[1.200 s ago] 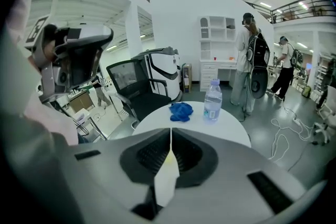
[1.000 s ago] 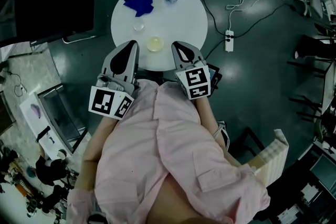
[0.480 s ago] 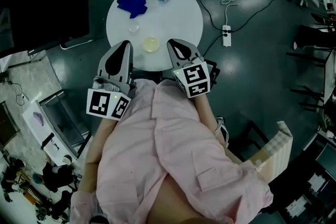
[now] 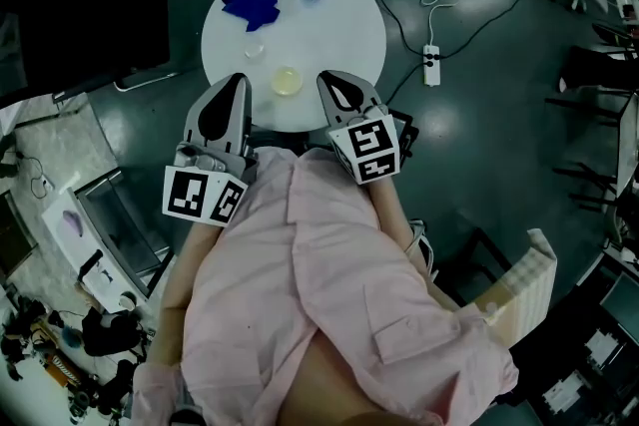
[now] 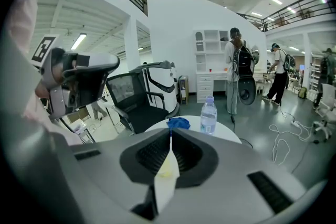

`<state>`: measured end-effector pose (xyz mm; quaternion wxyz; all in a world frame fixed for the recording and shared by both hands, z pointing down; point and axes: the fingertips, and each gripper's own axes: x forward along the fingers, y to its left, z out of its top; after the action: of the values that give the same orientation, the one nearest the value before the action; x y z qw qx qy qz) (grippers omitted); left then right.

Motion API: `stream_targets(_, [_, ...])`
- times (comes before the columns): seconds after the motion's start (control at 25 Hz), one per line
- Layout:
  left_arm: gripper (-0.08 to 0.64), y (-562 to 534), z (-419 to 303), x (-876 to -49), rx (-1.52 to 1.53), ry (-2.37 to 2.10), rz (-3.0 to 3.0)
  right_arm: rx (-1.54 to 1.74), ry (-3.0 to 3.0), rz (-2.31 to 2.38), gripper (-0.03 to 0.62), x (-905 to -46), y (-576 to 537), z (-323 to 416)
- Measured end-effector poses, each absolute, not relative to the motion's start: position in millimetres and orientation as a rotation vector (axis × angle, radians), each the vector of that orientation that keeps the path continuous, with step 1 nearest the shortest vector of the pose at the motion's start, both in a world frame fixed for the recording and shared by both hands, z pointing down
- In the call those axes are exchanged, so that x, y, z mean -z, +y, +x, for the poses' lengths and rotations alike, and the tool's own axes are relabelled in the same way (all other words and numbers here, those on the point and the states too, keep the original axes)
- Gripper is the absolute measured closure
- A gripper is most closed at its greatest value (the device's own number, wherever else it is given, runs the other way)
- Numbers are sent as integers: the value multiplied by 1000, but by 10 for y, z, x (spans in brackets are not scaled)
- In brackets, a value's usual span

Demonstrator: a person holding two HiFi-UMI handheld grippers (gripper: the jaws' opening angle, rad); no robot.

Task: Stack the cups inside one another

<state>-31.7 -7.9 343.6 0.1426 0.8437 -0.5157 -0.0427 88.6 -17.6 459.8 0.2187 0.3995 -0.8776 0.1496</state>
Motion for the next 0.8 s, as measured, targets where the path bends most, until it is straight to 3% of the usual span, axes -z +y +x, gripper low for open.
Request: stream_targets(0.8, [551,-25,-340,-3424,141,-1483,2434,-423,-2423,1117,558,-4584,-135,877])
